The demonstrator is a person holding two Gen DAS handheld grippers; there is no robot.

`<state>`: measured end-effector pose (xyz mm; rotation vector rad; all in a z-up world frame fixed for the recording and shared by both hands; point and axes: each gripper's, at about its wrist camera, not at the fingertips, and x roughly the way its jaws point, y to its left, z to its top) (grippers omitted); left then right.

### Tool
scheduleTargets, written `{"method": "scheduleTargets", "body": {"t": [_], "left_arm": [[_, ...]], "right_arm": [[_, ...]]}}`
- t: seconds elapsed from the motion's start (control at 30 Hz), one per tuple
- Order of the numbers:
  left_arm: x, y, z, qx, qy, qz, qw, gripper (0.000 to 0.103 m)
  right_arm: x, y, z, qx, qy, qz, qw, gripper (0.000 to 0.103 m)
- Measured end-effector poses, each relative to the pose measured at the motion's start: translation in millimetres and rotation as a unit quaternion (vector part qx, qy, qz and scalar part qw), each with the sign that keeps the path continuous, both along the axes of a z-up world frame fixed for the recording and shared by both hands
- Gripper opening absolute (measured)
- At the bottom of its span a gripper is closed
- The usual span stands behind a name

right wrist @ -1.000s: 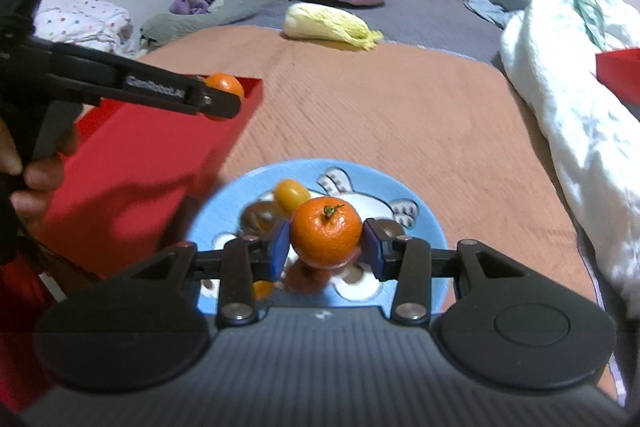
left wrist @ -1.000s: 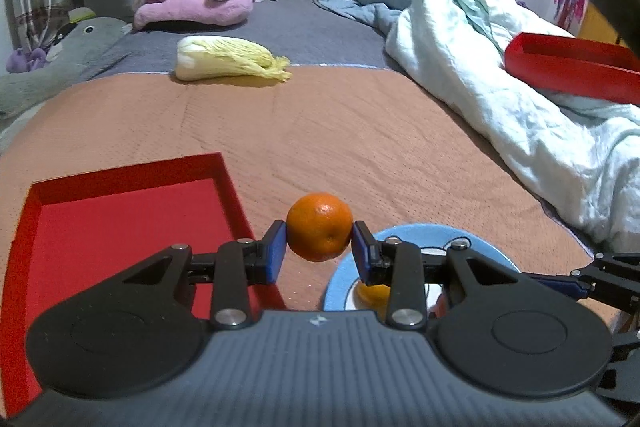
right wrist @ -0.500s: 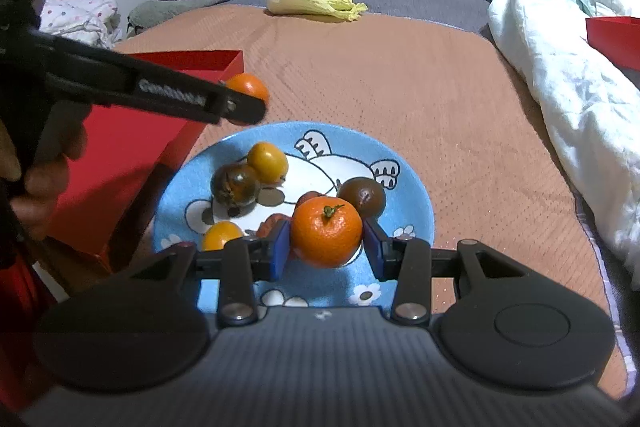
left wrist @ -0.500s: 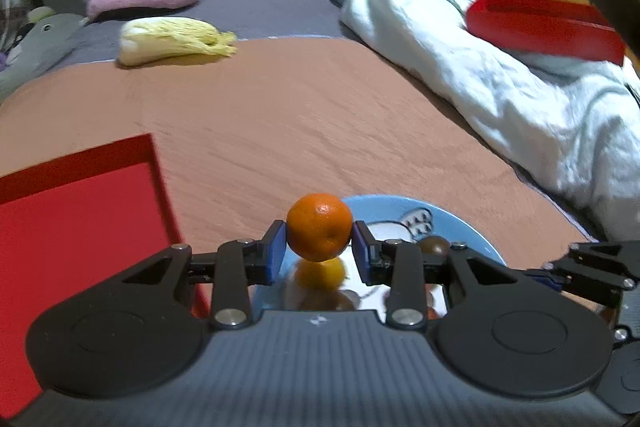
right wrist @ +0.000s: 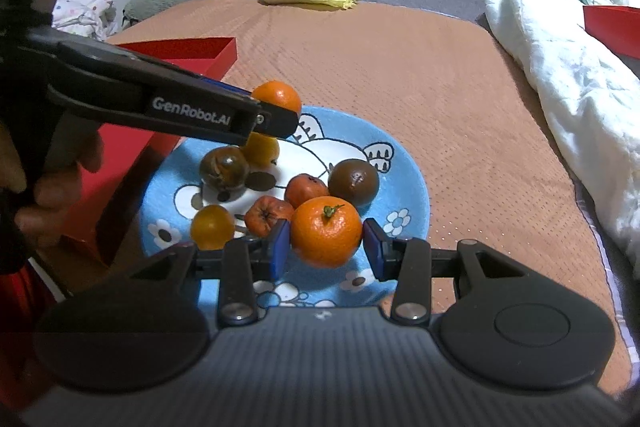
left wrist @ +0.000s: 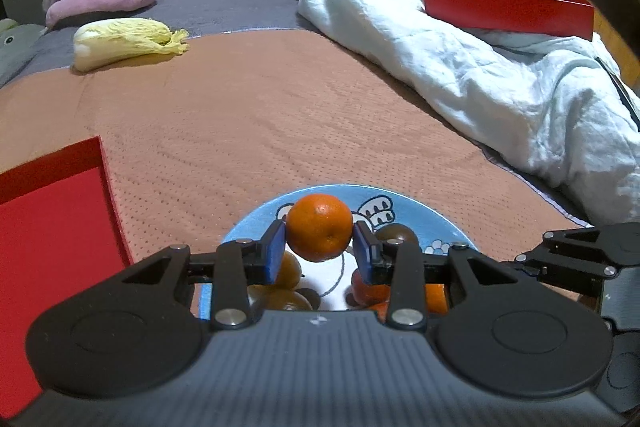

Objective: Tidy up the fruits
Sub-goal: 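Open the left tool to drop its orange while the right tool releases its orange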

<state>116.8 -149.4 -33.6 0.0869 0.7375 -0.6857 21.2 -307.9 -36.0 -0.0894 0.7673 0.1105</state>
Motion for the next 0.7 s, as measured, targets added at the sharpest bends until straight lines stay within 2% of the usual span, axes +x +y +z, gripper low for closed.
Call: {"method": "scheduleTargets", "body": {"t": [0.07, 0.1, 0.23, 0.5, 0.53, 0.57, 0.63, 0.7], "left_arm": [[-1.4, 2.5, 3.5, -0.002, -0.009, 0.009, 0.9999, 0.064], [-1.5, 4.9, 6.1, -0.005, -0.014, 0.018, 0.9997, 0.069], [1.8, 20.1, 15.8, -0.025, -0.014, 0.047, 0.9985, 0.072], [1.1, 47.7, 30.6, -0.03, -0.023, 0.093, 0.995, 0.074], [0.5, 50.5, 32.3, -0.03, -0.025, 0.097, 0.9945, 0.074], [-0.4, 53.2, 34.3, -0.031, -0.026, 0.101, 0.9941, 0.075], [-2.8, 59.6, 38.4, -0.034, -0.029, 0.111, 0.9928, 0.075], [-3.8, 65.6, 41.8, -0.037, -0.03, 0.125, 0.991, 0.077]], "right_arm": [[-0.8, -0.6, 0.5, -0.001, 0.0, 0.0, 1.0, 0.043], [-1.3, -0.7, 1.0, -0.002, -0.001, 0.0, 1.0, 0.043], [-1.4, -2.5, -0.1, -0.007, 0.002, -0.002, 1.0, 0.043], [0.9, 0.4, -1.5, -0.015, 0.009, -0.004, 1.0, 0.044], [-0.1, 0.8, 0.4, -0.014, 0.008, -0.001, 1.0, 0.053], [-2.4, 1.0, 3.9, -0.015, 0.002, 0.0, 1.0, 0.066], [-7.4, -0.3, 12.7, -0.013, -0.013, 0.002, 1.0, 0.076], [-12.6, -3.1, 21.8, -0.007, -0.024, 0.001, 1.0, 0.076]]}}
